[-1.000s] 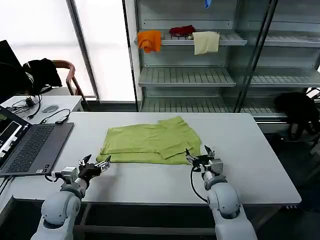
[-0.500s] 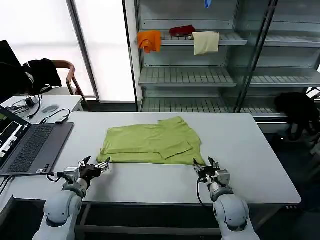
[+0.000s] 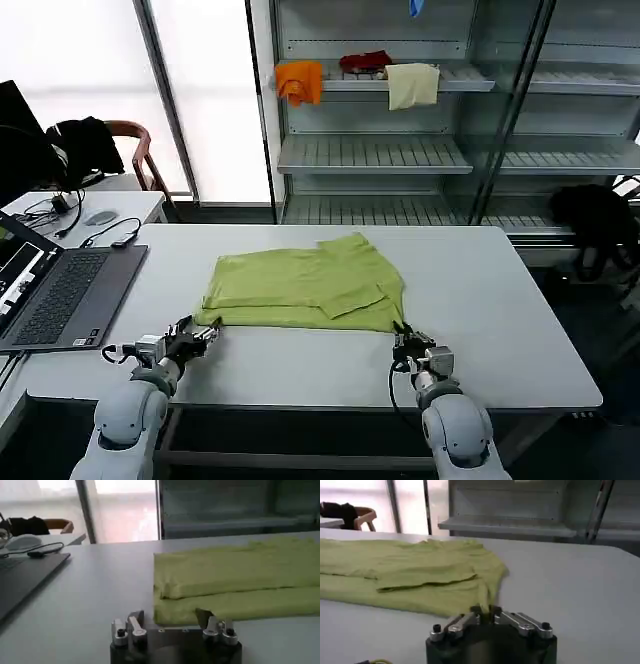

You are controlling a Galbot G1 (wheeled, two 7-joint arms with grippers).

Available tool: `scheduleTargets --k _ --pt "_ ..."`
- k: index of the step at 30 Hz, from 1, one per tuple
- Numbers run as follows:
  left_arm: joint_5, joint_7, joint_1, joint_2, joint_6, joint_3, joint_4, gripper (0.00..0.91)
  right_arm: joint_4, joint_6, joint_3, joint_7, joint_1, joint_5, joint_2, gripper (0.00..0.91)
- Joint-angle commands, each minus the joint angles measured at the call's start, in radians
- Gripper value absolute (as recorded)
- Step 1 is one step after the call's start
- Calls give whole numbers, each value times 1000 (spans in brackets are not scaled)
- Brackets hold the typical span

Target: Fold and organize the clothes.

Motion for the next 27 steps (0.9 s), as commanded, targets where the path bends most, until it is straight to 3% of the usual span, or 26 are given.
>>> scheduleTargets --k 1,13,19,27 --pt "-6 4 -2 1 -7 3 21 0 10 -2 -2 -2 -4 -3 -2 0" --pt "15 0 8 3 -21 8 6 0 47 -11 -17 -3 -29 21 1 0" --pt "-10 -5 77 25 2 -14 -114 0 119 -13 -18 1 -72 53 -14 0" --pt "-49 -12 293 45 8 -83 -348 0 254 -14 -11 9 -219 98 -40 0"
